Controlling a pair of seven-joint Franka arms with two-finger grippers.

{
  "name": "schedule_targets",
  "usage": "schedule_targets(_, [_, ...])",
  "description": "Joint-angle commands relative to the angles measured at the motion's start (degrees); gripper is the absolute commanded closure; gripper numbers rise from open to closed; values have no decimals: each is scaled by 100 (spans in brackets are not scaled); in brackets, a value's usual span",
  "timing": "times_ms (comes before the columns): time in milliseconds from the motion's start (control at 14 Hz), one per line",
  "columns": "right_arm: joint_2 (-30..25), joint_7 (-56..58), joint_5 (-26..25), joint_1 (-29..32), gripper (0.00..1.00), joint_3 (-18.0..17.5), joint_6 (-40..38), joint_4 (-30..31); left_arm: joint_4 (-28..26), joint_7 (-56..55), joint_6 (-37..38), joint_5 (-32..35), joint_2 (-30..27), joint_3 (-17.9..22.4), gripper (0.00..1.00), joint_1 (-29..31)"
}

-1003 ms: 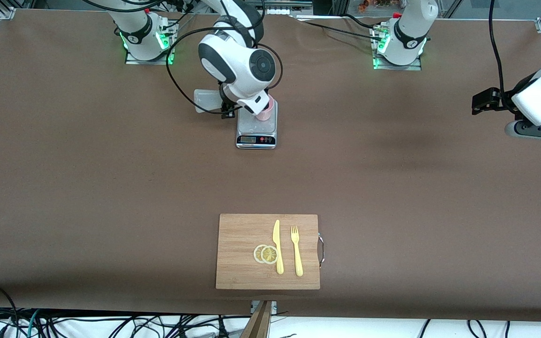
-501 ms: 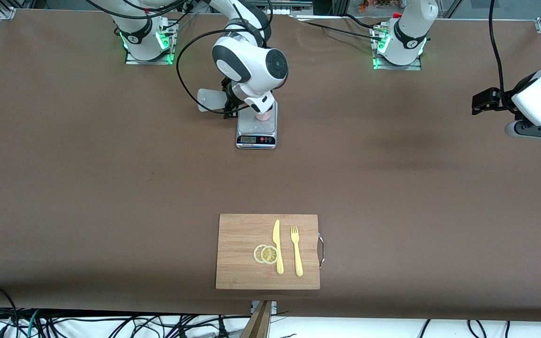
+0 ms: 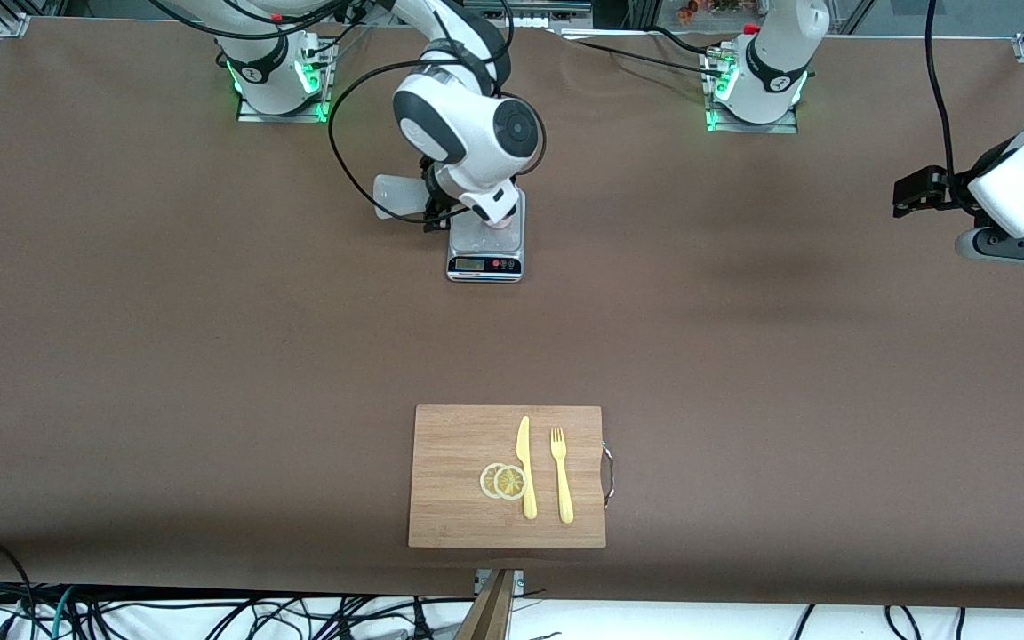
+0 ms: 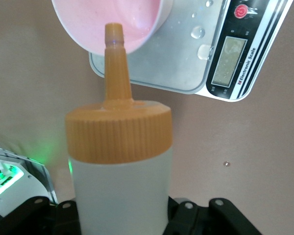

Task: Add sauce to pink cup with both arms
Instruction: 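Tilt the sauce bottle nozzle into the pink cup with the right gripper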

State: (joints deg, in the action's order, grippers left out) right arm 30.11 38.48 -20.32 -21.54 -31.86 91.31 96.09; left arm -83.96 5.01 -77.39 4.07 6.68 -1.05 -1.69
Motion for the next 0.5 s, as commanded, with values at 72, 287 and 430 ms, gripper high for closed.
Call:
schedule_targets(72, [-49, 361, 203, 202, 100, -31, 27, -99, 223, 114, 111, -38, 106, -18, 0, 37])
schedule_targets(287, [-206, 1211, 668, 746, 100, -31, 168, -64, 223, 114, 111, -38, 106, -27, 0, 37])
schedule_targets(430, [-452, 1905, 1150, 1168, 100, -22, 246, -20, 223, 114, 111, -47, 106, -27, 0, 37])
